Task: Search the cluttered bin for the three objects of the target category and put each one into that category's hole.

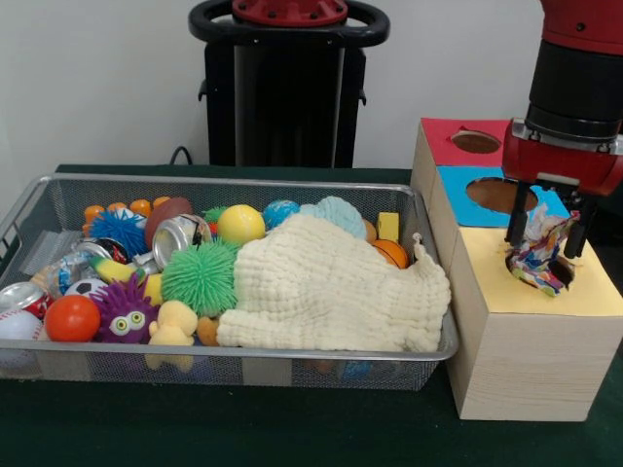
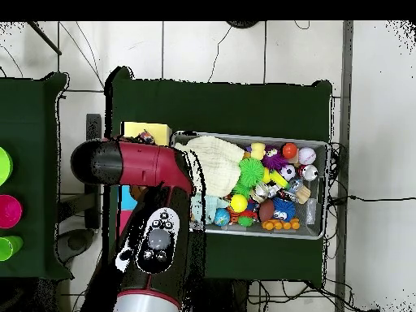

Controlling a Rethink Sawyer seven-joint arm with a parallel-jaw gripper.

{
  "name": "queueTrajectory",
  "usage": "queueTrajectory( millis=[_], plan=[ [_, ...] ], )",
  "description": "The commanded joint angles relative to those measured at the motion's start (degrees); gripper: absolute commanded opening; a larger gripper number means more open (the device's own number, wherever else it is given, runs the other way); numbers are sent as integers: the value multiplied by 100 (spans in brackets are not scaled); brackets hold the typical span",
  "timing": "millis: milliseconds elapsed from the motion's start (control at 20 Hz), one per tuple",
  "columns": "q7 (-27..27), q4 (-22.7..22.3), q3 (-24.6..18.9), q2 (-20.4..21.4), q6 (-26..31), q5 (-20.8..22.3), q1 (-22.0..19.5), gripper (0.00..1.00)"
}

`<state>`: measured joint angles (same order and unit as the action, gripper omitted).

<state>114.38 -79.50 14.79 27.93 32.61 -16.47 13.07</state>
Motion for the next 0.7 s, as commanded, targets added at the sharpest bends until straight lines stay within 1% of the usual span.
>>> queueTrajectory(
  millis=[50, 300, 350, 700],
  plan=[
    [965, 220, -274, -10, 686, -92, -151, 100],
    [839, 178, -342, -4, 545, -57, -215, 100],
    [849, 176, -339, -1, 580, -60, -210, 0],
    [795, 307, -270, -52, 766, 33, -161, 0]
  ],
)
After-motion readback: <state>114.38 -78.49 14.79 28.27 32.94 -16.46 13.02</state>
